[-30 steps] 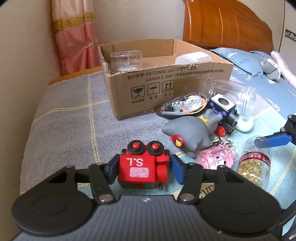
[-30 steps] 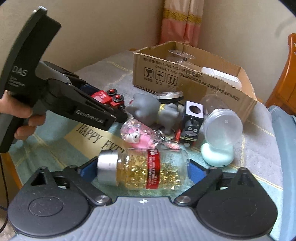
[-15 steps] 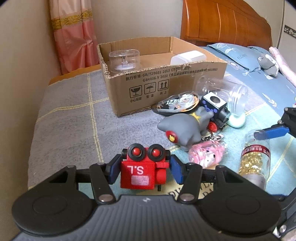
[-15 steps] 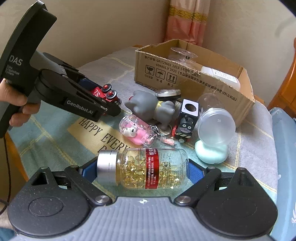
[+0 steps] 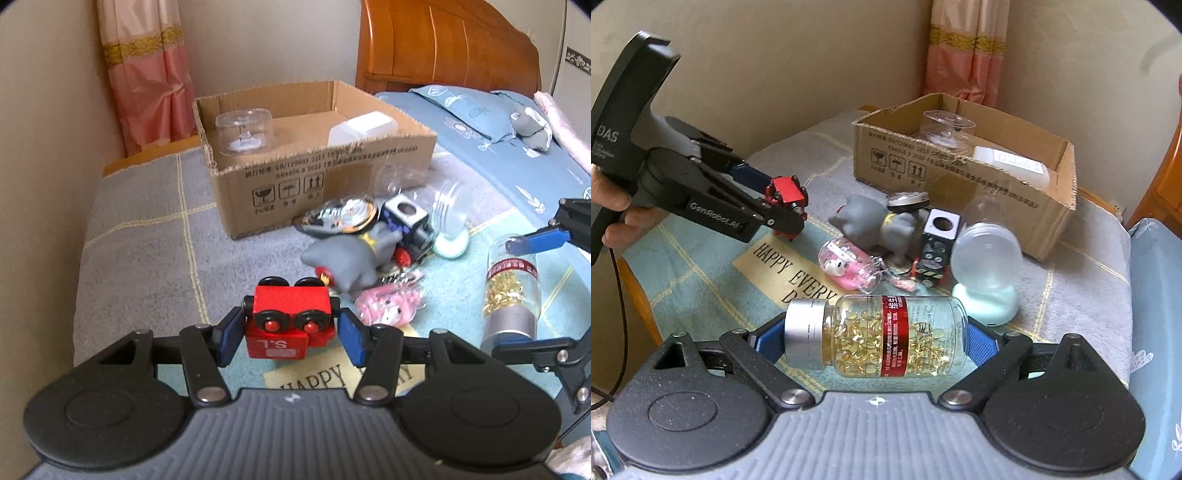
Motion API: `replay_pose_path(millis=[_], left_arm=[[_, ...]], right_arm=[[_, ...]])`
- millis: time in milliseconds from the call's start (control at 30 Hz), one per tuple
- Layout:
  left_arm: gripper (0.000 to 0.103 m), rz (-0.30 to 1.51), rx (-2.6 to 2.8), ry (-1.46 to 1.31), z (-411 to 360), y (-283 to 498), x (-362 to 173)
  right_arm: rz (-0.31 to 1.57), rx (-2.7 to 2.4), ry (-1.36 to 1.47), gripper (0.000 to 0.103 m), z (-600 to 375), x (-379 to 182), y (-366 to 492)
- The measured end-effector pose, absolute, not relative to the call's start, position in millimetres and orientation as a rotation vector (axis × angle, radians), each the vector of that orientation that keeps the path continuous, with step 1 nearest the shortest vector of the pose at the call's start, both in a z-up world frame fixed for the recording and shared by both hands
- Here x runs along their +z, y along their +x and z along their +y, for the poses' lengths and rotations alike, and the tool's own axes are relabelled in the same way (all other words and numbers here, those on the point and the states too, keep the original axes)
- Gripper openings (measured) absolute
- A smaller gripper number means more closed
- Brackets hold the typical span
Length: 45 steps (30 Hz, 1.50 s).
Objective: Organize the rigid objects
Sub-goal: 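Grasp the red toy train with the left tool while the right tool grasps the capsule bottle, then place the red train in the box with the left tool while the right tool drops the bottle in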
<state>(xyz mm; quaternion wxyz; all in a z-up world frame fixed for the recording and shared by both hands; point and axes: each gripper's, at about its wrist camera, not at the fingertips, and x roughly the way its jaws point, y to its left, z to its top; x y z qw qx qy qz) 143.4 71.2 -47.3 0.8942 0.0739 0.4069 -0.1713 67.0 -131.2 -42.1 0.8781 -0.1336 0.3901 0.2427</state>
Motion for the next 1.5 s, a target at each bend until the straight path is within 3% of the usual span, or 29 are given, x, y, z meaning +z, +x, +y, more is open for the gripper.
replay_pose_path(millis=[567,833,967,1167,1500], left_arm=[[0.054,0.750,-0.425,0.191,38,206,30],[0.056,0.737,-0.357,0.210,31,261,32],[0.093,0.722,-0.324,0.165,41,268,21],[0.100,0.713,-0.314,0.151,51,249,6],[0.101,0.683,-0.267,0.123,69,218,-6]], right_arm=[[0.664,0.494,-0.285,0.097,-157,22,103],[0.621,0.461,-0.282,0.097,-164,44,139],[0.626,0.450,-0.282,0.097,-169,48,154],[0.650,0.431,-0.266,0.097,-173,47,180],[0.690,0.386,-0.233,0.097,-172,46,248]])
